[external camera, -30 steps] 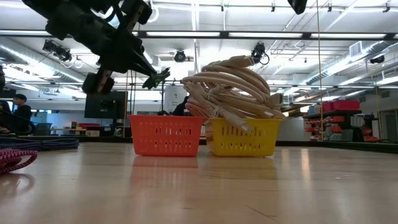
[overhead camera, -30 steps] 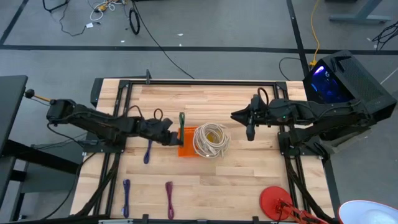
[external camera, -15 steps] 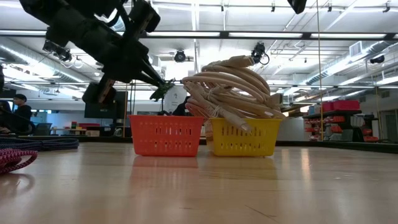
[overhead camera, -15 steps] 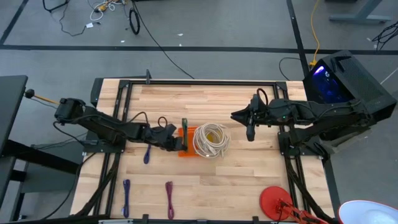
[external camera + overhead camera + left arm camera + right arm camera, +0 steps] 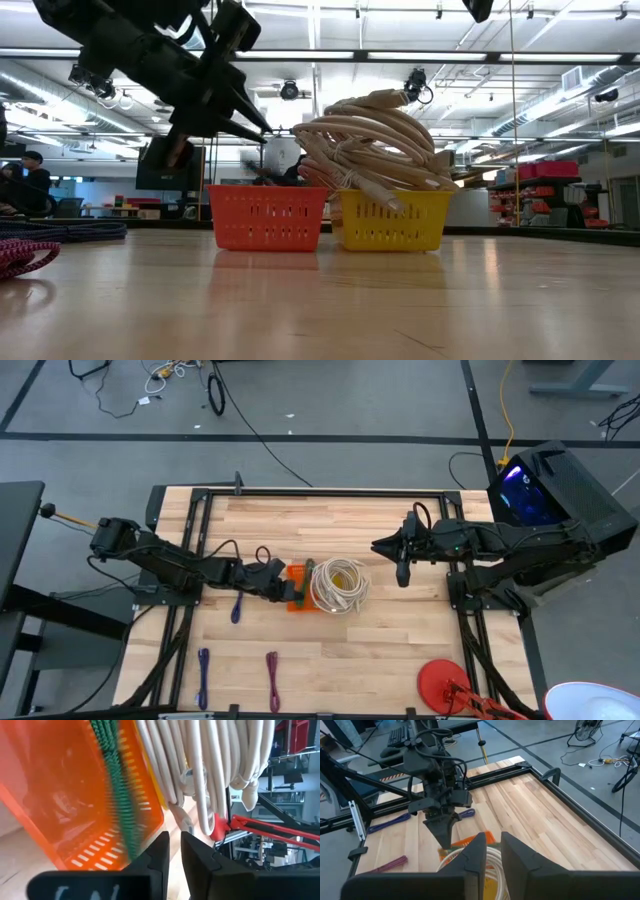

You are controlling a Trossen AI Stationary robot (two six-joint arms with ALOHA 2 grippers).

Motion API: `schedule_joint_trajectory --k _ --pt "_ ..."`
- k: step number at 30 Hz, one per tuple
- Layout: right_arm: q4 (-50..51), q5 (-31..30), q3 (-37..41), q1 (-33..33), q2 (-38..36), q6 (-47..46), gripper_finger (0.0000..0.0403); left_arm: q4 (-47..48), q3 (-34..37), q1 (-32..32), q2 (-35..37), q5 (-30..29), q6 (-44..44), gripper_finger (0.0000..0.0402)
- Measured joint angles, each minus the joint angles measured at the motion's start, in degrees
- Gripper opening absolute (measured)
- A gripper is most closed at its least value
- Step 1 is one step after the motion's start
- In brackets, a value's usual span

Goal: Pick & Place USB Port
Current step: Put the green charger cable into the orange bin, then put the blue charger cable into the orange bin

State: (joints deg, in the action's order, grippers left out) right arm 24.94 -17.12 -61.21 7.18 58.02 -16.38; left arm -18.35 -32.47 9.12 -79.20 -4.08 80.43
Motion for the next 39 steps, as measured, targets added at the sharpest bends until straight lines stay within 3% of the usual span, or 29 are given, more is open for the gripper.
schedule_joint_trajectory --k 13,22,27,33,39 --pt "0.01 0.0 0.0 0.0 0.0 0.0 0.0061 -1.04 0.0 -0.02 0.04 1.81 -1.22 0.0094" --pt "1.29 0.04 0.0 0.0 0.0 -0.76 0.0061 11.01 -0.17 -3.11 3.53 4.54 -3.74 0.0092" --pt "3.37 0.11 0.0 0.0 0.0 -2.51 0.0061 23.17 -0.13 -6.28 13.13 3.5 -5.43 0.0092" --pt "3.51 0.0 0.0 0.0 0.0 -2.55 0.0061 50.58 -0.04 -6.42 24.57 0.74 -1.33 0.0092" --pt "3.43 -2.81 0.0 -0.04 0.02 -1.28 0.0061 60.9 -0.11 -5.23 28.06 2.7 0.16 0.0092"
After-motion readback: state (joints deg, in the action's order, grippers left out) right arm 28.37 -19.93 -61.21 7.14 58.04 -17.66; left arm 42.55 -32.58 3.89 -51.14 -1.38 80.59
